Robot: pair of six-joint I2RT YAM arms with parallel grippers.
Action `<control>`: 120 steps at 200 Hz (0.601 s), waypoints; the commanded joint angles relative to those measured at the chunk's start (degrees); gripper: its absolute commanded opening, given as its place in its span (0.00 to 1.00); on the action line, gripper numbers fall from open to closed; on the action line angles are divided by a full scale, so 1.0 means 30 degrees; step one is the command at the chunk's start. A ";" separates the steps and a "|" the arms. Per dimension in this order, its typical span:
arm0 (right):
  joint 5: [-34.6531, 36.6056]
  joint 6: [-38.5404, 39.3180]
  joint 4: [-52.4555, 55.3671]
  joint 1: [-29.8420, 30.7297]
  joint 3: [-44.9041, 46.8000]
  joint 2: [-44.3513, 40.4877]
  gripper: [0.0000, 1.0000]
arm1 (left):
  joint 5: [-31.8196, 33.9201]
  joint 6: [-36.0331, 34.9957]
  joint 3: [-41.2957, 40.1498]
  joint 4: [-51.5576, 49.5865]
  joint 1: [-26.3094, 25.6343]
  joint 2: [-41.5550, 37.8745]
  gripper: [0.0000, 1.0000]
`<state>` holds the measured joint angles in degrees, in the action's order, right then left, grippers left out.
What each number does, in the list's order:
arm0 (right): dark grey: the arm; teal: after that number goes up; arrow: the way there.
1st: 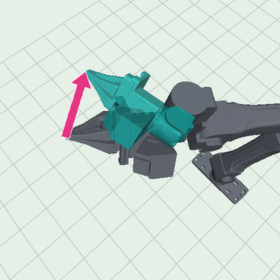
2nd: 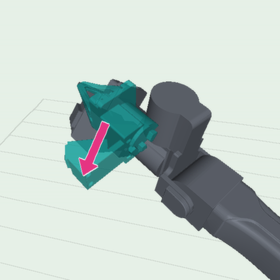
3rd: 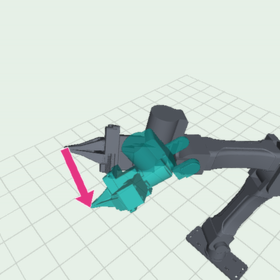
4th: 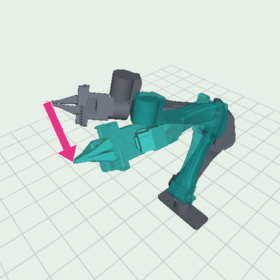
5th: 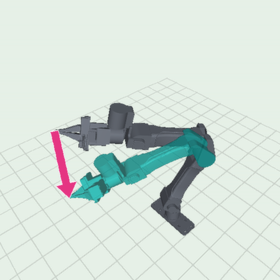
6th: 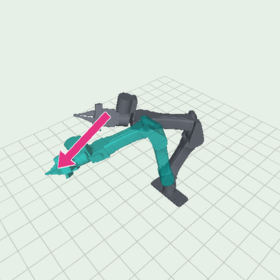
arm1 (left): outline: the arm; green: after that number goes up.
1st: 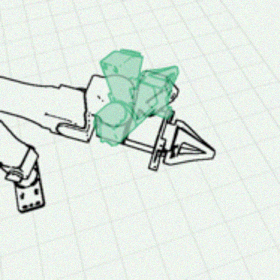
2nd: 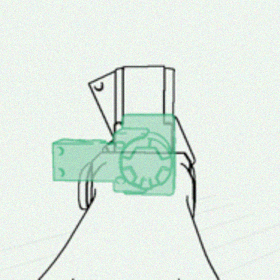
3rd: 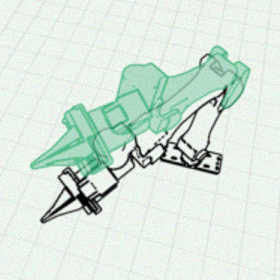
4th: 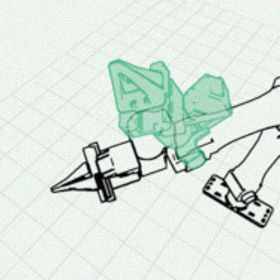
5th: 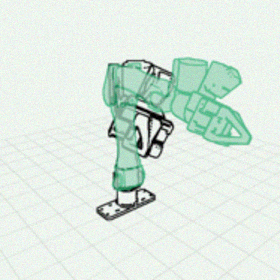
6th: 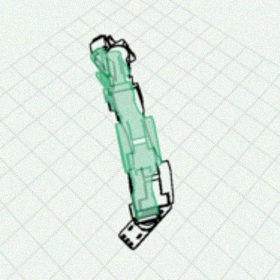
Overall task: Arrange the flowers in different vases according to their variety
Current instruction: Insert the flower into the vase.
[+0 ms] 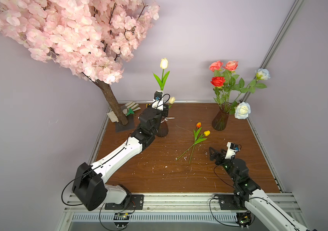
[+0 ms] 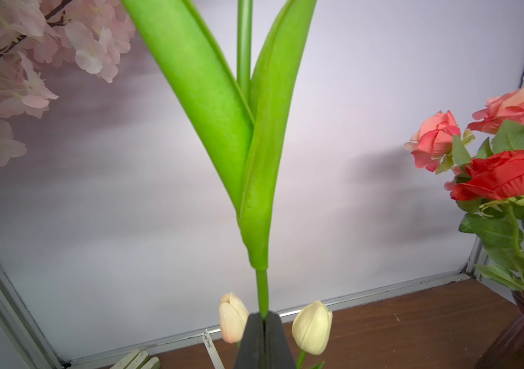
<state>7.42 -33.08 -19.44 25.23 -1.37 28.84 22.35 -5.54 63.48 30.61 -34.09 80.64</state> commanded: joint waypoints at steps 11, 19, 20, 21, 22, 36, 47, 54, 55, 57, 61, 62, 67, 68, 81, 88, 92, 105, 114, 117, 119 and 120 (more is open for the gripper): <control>0.0202 -0.0069 -0.0587 0.0085 0.0045 -0.0180 1.00 | -0.0397 -0.0478 -0.0722 0.2969 0.1181 0.0690 0.00; 0.0172 -0.0077 -0.0622 0.0085 0.0031 -0.0151 1.00 | -0.0591 -0.0476 -0.0917 0.3276 0.1390 0.0822 0.00; 0.0168 -0.0077 -0.0616 0.0070 0.0038 -0.0151 1.00 | -0.0622 -0.0472 -0.0946 0.3333 0.1410 0.0843 0.00; 0.0166 -0.0077 -0.0612 0.0077 0.0042 -0.0151 1.00 | -0.0652 -0.0484 -0.0976 0.3391 0.1435 0.0868 0.00; 0.0150 -0.0077 -0.0626 0.0081 0.0043 -0.0151 1.00 | -0.0667 -0.0491 -0.1005 0.3420 0.1447 0.0880 0.00; 0.0185 -0.0075 -0.0666 0.0085 0.0045 -0.0051 1.00 | -0.0984 -0.0385 -0.1345 0.3836 0.1791 0.1201 0.00; 0.0132 -0.0047 -0.0697 0.0086 0.0016 0.0037 0.99 | -0.1338 -0.0185 -0.1725 0.3991 0.1993 0.1428 0.00; 0.0112 -0.0046 -0.0697 0.0099 -0.0013 0.0080 0.99 | -0.1481 -0.0044 -0.1922 0.4059 0.2039 0.1547 0.00; 0.0108 -0.0032 -0.0697 0.0092 -0.0013 0.0082 0.99 | -0.1506 -0.0021 -0.1961 0.4061 0.2057 0.1572 0.00; 0.0107 -0.0044 -0.0697 0.0087 -0.0013 0.0105 1.00 | -0.1547 0.0018 -0.2013 0.4063 0.2070 0.1590 0.00; 0.0085 -0.0029 -0.0708 0.0085 -0.0021 0.0105 0.99 | -0.1575 0.0086 -0.2132 0.4091 0.2056 0.1638 0.00; 0.0095 -0.0023 -0.0703 0.0085 -0.0017 0.0095 0.99 | -0.1582 0.0117 -0.2140 0.4078 0.2051 0.1646 0.00; 0.0078 -0.0011 -0.0691 0.0085 -0.0042 0.0112 1.00 | -0.1647 0.0269 -0.2254 0.4000 0.2072 0.1679 0.00; 0.0077 -0.0015 -0.0694 0.0085 -0.0042 0.0112 1.00 | -0.1662 0.0282 -0.2289 0.3988 0.2059 0.1682 0.00; -0.0012 0.0068 -0.0694 0.0085 -0.0071 0.0136 1.00 | -0.1649 0.1020 -0.2411 0.3367 0.2073 0.1536 0.07; 0.0003 0.0112 -0.0650 0.0085 -0.0087 0.0134 0.99 | -0.1602 0.1409 -0.2631 0.3259 0.2024 0.1300 0.15; -0.0015 0.0168 -0.0603 0.0101 -0.0137 0.0140 1.00 | -0.1589 0.1616 -0.2765 0.3247 0.2039 0.1111 0.20; -0.0018 0.0453 -0.0174 0.0085 -0.0425 0.0124 1.00 | -0.1493 0.2136 -0.3054 0.2965 0.1905 0.0334 0.34; -0.0067 0.0663 0.0120 0.0085 -0.0636 0.0100 0.99 | -0.1519 0.2370 -0.3073 0.2384 0.1759 -0.0291 0.45; -0.0074 0.0745 0.0222 0.0085 -0.0696 0.0108 1.00 | -0.1530 0.2451 -0.3036 0.2082 0.1684 -0.0482 0.47; -0.0094 0.0780 0.0265 0.0085 -0.0733 0.0105 1.00 | -0.1531 0.2467 -0.2985 0.1891 0.1633 -0.0608 0.48; -0.0141 0.0821 0.0297 0.0085 -0.0754 0.0094 0.99 | -0.1531 0.2494 -0.2991 0.1806 0.1605 -0.0678 0.48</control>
<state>7.22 -32.69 -19.25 25.23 -1.37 28.99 18.15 -1.06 54.15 38.30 -28.40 83.88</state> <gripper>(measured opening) 0.995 0.416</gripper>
